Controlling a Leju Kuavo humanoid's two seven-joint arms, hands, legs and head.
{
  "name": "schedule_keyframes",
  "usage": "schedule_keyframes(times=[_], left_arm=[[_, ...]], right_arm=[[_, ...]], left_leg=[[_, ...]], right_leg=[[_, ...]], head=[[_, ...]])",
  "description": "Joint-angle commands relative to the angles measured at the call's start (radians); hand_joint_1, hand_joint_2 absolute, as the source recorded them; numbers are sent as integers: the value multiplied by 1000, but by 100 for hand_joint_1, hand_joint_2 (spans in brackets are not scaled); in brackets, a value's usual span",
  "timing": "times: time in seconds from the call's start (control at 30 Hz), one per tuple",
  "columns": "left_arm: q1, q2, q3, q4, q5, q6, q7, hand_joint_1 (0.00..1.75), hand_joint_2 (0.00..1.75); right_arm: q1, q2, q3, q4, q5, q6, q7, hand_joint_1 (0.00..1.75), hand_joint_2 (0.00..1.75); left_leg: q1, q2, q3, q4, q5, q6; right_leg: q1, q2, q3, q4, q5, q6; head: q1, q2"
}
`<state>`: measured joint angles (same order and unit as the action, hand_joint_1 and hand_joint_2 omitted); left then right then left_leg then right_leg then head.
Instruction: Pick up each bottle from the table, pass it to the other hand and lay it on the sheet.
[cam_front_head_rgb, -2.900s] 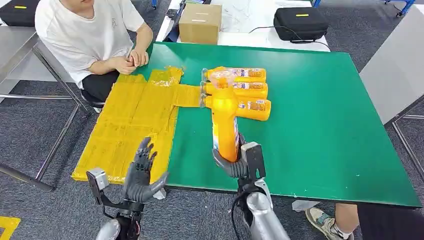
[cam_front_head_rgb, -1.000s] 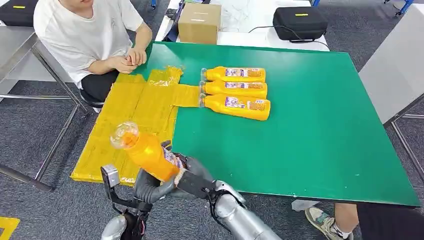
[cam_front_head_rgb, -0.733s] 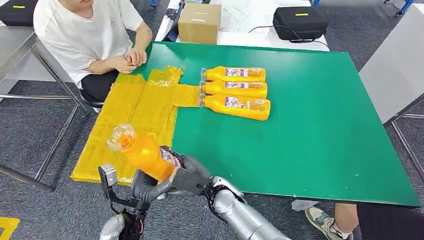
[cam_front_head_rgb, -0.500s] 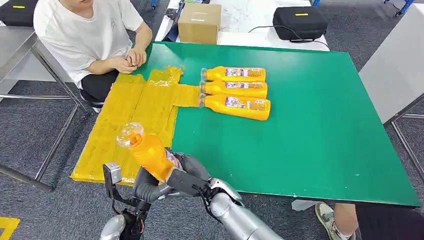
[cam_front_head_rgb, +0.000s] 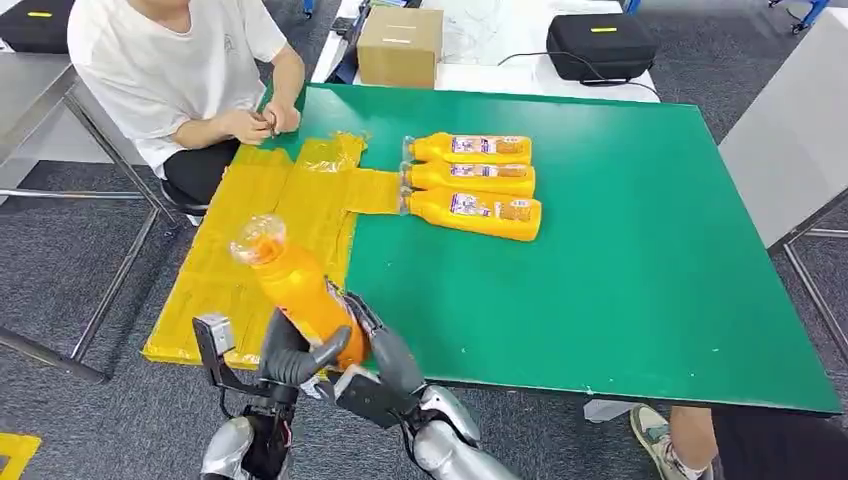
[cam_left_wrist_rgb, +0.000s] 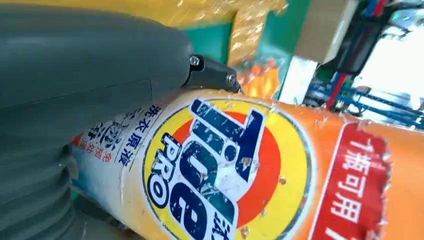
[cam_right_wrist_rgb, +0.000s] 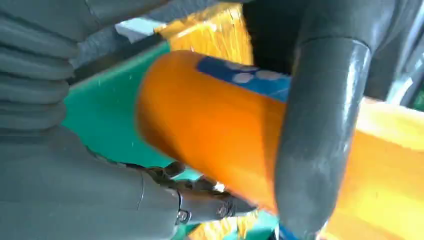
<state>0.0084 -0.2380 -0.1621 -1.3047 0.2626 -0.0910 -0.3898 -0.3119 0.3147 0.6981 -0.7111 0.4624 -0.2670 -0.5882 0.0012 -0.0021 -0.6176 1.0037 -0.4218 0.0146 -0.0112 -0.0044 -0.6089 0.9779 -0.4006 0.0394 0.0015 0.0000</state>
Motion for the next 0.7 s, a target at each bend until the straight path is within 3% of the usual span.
schedule_keyframes(times=[0.03,0.23,0.3,0.4,0.7], left_arm=[[-159,93,85,78,-66,91,-31,175,175],[-154,84,79,80,-71,89,-34,175,175],[-186,117,69,109,-245,217,-87,175,175],[-293,171,96,248,-543,346,-67,175,175],[-472,270,95,554,-950,490,-17,175,175]], right_arm=[[75,-11,24,-12,-22,-4,-27,0,0],[72,-11,24,-11,-23,-2,-27,0,0],[70,-16,34,-13,-22,0,-28,0,0],[76,-29,41,-41,-25,10,-28,0,0],[119,-67,86,-177,-34,47,-46,0,0]], left_leg=[[2,-1,7,-2,-2,-2],[1,-1,4,-1,-1,-1],[1,-1,5,-2,-1,-1],[1,-3,5,-2,0,-2],[1,-2,6,-1,0,-2]], right_leg=[[2,-1,8,-2,-2,-2],[0,-1,4,0,-1,-1],[1,-1,6,-1,-2,-1],[1,-3,6,-1,-2,-2],[1,-2,6,0,-1,-2]], head=[[0,0],[0,0],[1,0],[0,0],[0,0]])
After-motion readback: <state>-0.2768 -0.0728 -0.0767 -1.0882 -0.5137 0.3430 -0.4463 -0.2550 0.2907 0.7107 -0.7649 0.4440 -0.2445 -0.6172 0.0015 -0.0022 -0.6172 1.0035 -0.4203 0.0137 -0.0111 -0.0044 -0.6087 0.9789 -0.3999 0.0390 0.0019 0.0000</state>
